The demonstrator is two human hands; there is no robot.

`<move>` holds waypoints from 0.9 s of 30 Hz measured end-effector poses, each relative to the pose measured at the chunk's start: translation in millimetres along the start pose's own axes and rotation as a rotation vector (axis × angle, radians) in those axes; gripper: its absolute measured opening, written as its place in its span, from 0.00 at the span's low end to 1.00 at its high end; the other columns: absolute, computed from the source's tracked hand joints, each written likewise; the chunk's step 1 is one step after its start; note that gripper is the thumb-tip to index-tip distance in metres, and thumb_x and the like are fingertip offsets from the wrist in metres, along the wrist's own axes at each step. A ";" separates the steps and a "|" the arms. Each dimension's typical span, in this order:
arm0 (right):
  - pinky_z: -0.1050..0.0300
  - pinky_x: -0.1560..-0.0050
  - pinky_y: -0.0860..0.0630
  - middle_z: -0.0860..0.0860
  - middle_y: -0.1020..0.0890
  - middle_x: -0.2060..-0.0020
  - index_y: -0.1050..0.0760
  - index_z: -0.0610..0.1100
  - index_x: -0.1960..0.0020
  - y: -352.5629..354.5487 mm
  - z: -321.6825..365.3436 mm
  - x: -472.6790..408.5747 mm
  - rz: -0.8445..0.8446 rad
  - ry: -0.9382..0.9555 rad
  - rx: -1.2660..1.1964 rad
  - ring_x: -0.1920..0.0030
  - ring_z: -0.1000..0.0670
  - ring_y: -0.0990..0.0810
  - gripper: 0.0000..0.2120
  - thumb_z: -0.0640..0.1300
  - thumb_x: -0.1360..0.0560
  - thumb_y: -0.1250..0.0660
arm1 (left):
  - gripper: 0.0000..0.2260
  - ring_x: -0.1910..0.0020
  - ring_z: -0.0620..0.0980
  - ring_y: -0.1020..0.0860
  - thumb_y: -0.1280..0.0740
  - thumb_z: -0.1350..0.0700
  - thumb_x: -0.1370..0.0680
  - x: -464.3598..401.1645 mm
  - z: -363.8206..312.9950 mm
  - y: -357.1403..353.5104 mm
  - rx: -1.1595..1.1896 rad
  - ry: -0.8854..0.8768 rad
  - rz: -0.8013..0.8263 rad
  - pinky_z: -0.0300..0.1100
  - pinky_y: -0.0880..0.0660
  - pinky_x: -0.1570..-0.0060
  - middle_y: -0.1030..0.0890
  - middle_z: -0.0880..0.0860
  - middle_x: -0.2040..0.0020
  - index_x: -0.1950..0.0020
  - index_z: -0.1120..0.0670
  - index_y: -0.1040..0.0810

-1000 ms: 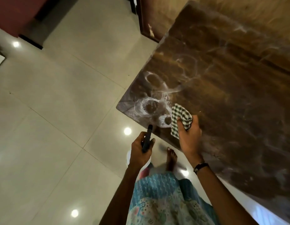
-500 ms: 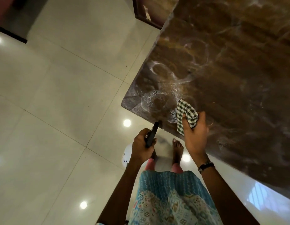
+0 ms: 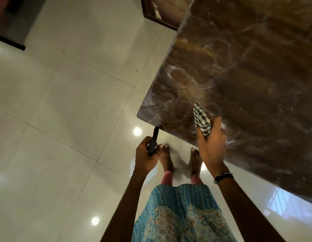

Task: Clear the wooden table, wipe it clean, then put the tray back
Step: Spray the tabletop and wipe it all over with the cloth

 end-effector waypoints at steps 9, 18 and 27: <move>0.43 0.24 0.49 0.45 0.44 0.23 0.48 0.46 0.23 -67.3 -14.2 -4.2 0.370 0.471 0.552 0.23 0.45 0.48 0.36 0.63 0.23 0.42 | 0.07 0.74 0.43 0.32 0.29 0.59 0.27 -18.7 -17.1 22.5 0.051 -0.012 0.072 0.28 0.36 0.71 0.32 0.45 0.72 0.53 0.59 0.25; 0.35 0.26 0.48 0.49 0.38 0.25 0.42 0.51 0.24 -146.3 38.7 -36.5 0.264 0.574 0.584 0.24 0.43 0.43 0.30 0.62 0.22 0.46 | 0.05 0.73 0.40 0.31 0.30 0.57 0.26 -16.9 -23.3 58.4 0.069 -0.045 0.019 0.26 0.34 0.69 0.27 0.51 0.67 0.53 0.56 0.24; 0.40 0.25 0.47 0.52 0.45 0.23 0.48 0.53 0.23 -90.1 -22.4 -20.3 0.357 0.748 0.712 0.23 0.47 0.48 0.28 0.60 0.20 0.52 | 0.05 0.74 0.42 0.32 0.30 0.57 0.26 -15.6 -28.9 75.3 0.069 -0.038 0.018 0.26 0.35 0.70 0.30 0.47 0.70 0.54 0.55 0.24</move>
Point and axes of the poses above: each hand's wrist, its own x-axis away from the middle knuckle, its own y-axis out of the back of the hand, z = x × y, the point moved 4 cm from there along -x, towards the middle knuckle
